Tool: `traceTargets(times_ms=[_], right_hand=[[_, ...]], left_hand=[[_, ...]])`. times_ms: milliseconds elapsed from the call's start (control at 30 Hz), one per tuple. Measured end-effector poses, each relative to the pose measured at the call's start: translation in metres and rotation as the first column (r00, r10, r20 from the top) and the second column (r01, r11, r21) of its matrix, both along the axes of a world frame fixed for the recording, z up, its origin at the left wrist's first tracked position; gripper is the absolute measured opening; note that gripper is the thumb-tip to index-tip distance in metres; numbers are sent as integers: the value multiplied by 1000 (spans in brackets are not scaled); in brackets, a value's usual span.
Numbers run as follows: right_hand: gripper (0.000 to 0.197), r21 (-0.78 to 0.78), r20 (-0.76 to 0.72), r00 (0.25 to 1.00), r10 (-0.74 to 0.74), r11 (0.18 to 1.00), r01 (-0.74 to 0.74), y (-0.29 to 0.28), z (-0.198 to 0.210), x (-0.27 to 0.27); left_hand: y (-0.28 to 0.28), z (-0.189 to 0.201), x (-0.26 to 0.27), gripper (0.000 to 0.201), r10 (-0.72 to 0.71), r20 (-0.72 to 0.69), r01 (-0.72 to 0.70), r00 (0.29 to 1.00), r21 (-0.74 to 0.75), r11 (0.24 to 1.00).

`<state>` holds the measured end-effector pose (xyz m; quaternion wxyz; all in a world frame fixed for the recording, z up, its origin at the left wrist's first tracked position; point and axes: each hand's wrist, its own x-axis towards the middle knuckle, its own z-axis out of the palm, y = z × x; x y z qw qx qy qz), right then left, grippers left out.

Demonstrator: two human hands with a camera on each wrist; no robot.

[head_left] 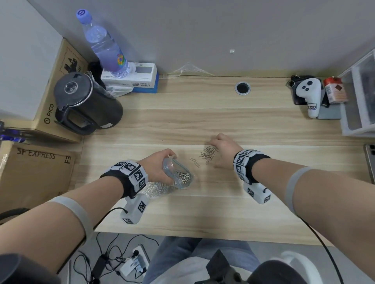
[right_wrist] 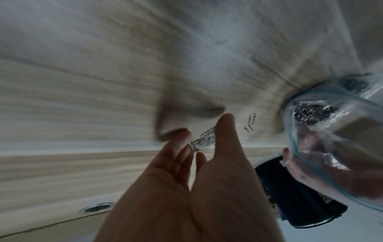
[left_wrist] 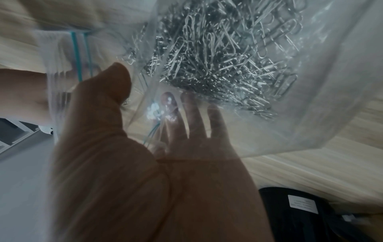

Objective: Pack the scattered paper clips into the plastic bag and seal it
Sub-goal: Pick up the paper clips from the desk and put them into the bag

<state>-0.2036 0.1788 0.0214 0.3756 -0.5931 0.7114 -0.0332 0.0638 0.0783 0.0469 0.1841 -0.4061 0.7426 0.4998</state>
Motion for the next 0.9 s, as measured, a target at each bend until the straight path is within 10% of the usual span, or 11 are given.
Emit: traceTargets(times_ms=[900], right_hand=[[12,-41,35,981,189,981,-188,-13,-1,20]], left_hand=[[0,-2,-3,75,47,27,-47,999,2,999]])
